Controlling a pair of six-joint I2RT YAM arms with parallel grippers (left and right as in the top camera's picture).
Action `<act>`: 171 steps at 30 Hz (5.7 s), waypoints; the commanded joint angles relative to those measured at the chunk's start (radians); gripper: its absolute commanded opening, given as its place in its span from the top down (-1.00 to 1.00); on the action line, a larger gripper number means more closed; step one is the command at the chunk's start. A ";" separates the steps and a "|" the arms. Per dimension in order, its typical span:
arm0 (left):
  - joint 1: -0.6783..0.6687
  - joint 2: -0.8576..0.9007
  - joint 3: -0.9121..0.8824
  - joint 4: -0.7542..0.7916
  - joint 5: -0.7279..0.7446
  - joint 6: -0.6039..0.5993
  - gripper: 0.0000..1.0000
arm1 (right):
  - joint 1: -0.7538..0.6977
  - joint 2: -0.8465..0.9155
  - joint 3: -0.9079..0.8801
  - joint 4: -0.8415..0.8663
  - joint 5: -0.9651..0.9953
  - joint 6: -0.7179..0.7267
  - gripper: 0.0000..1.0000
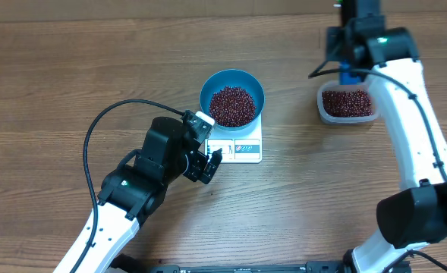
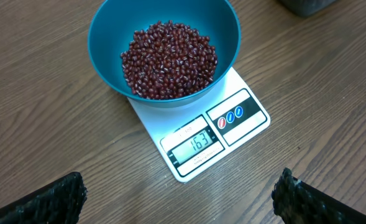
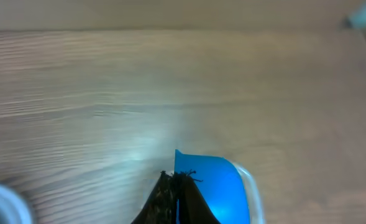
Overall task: Scoop item into bowl and weigh 150g on scale
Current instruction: 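Move the empty scoop back right into the bean container, then push the blue scoop into the beans with the right gripper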
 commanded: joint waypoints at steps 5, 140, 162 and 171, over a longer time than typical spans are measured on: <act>0.005 0.003 -0.002 0.004 0.010 0.008 -0.99 | -0.131 0.014 0.011 -0.054 -0.201 0.089 0.93; 0.005 0.003 -0.002 0.008 0.011 0.005 -0.99 | -0.166 0.205 0.066 -0.274 -0.260 0.024 0.93; 0.006 0.003 -0.002 0.016 0.000 0.010 -0.99 | -0.166 0.205 0.066 -0.248 -0.260 -0.082 0.93; 0.006 0.003 -0.002 0.026 -0.001 0.010 -0.99 | -0.166 0.205 0.067 -0.251 -0.260 -0.082 0.93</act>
